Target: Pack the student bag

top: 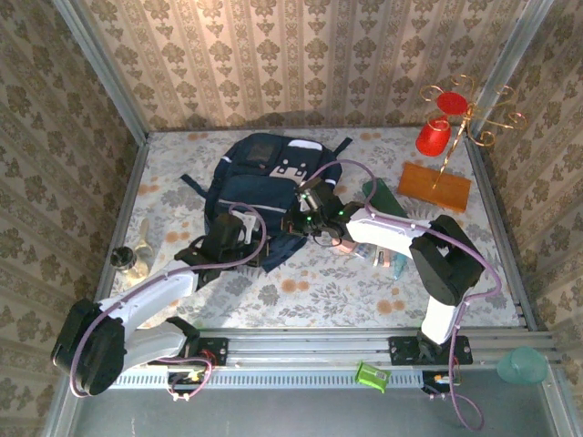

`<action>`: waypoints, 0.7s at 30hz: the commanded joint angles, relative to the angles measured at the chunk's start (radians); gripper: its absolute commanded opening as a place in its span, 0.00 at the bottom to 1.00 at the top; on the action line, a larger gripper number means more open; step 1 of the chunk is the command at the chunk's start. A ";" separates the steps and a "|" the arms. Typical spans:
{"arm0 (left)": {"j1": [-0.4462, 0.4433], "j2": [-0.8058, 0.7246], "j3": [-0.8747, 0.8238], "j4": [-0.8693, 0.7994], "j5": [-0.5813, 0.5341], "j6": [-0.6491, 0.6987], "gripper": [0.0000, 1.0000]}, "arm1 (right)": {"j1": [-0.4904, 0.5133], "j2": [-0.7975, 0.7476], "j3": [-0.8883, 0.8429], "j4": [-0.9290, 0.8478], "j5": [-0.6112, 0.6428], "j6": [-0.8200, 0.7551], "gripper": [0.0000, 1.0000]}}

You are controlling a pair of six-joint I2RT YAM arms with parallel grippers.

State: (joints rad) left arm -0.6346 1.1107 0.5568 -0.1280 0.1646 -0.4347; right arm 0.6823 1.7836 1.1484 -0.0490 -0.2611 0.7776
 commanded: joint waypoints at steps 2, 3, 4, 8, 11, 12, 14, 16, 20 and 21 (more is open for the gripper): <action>0.015 -0.032 0.041 -0.071 -0.080 0.064 0.00 | -0.053 -0.048 -0.016 -0.041 0.048 -0.090 0.00; 0.019 -0.034 0.043 -0.075 -0.083 0.066 0.00 | -0.064 -0.051 -0.015 -0.053 0.032 -0.107 0.00; 0.027 -0.034 0.045 -0.077 -0.085 0.071 0.00 | -0.076 -0.054 -0.012 -0.068 0.013 -0.124 0.00; 0.052 -0.035 0.055 -0.104 -0.105 0.085 0.00 | -0.136 -0.067 0.000 -0.139 -0.056 -0.211 0.00; 0.067 -0.038 0.067 -0.127 -0.115 0.094 0.00 | -0.184 -0.067 0.029 -0.223 -0.089 -0.290 0.00; 0.070 -0.036 0.069 -0.132 -0.120 0.098 0.00 | -0.201 -0.065 0.040 -0.252 -0.096 -0.318 0.00; 0.073 -0.033 0.076 -0.138 -0.117 0.105 0.00 | -0.235 -0.054 0.065 -0.303 -0.121 -0.360 0.00; 0.073 -0.027 0.081 -0.138 -0.093 0.111 0.00 | -0.267 -0.040 0.100 -0.358 -0.121 -0.393 0.00; 0.037 -0.009 0.087 -0.099 -0.016 0.099 0.00 | -0.296 -0.035 0.164 -0.417 -0.052 -0.413 0.03; 0.024 -0.002 0.089 -0.085 0.001 0.090 0.00 | -0.296 -0.037 0.175 -0.414 -0.042 -0.407 0.06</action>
State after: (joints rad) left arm -0.5911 1.1034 0.6121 -0.2199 0.1253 -0.3466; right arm 0.4126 1.7493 1.2724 -0.4015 -0.4030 0.4271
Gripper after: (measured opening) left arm 0.045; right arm 0.073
